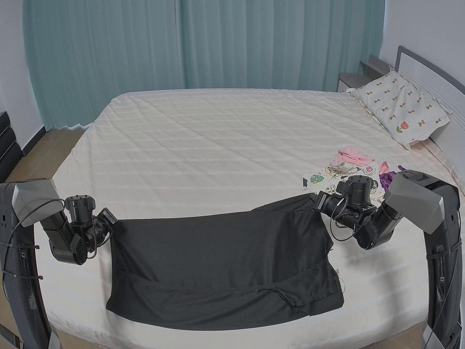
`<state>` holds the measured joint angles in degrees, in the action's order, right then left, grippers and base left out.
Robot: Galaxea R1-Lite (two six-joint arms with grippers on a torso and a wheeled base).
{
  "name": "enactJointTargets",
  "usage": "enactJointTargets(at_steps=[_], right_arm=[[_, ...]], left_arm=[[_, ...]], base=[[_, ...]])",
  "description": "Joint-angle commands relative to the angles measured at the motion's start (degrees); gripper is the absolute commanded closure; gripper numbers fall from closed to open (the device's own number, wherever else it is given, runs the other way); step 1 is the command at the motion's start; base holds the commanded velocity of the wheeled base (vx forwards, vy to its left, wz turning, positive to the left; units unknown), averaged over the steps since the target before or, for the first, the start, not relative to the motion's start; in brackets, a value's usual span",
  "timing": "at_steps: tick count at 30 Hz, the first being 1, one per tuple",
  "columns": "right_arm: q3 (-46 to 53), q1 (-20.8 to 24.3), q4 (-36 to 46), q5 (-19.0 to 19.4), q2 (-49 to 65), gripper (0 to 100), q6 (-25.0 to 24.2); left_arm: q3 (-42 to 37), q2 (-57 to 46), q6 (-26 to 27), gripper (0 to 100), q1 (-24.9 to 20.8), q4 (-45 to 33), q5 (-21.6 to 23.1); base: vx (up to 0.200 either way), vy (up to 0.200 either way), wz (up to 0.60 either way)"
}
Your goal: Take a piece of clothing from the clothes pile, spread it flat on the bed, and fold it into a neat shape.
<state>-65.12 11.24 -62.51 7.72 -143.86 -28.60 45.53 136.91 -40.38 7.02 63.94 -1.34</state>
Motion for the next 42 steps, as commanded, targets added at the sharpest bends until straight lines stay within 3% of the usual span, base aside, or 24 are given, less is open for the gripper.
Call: enactJointTargets(at_steps=[1, 8, 18, 28, 37, 42], right_arm=[[6.32, -0.87, -0.94, 1.78, 4.03, 100, -0.23], [13.44, -1.31, -5.34, 3.88, 6.31, 100, -0.14], [27.07, -1.84, -8.15, 7.93, 12.38, 100, 0.74], [35.85, -1.75, -11.58, 8.72, 11.23, 100, 6.27], [41.13, -1.40, -12.28, 8.98, 8.51, 100, 13.04], [41.57, -0.96, -12.19, 8.81, 7.45, 100, 13.92]], left_arm=[[-0.62, -2.35, 0.12, 100, 0.19, -0.22, 0.11], [-1.32, -3.49, 0.91, 100, 0.19, -0.31, 0.11], [-9.23, -7.19, 2.67, 100, 0.19, 0.40, 0.20], [-19.96, -7.01, 6.71, 100, -0.08, 4.62, 1.17], [-29.80, -5.52, 13.39, 100, 0.01, 9.80, 4.68], [-31.82, -2.09, 18.23, 100, 0.01, 10.15, 5.03]], base=[[0.000, 0.000, 0.00], [0.000, 0.000, 0.00], [0.000, 0.000, 0.00], [0.000, 0.000, 0.00], [0.000, 0.000, 0.00], [0.000, 0.000, 0.00]])
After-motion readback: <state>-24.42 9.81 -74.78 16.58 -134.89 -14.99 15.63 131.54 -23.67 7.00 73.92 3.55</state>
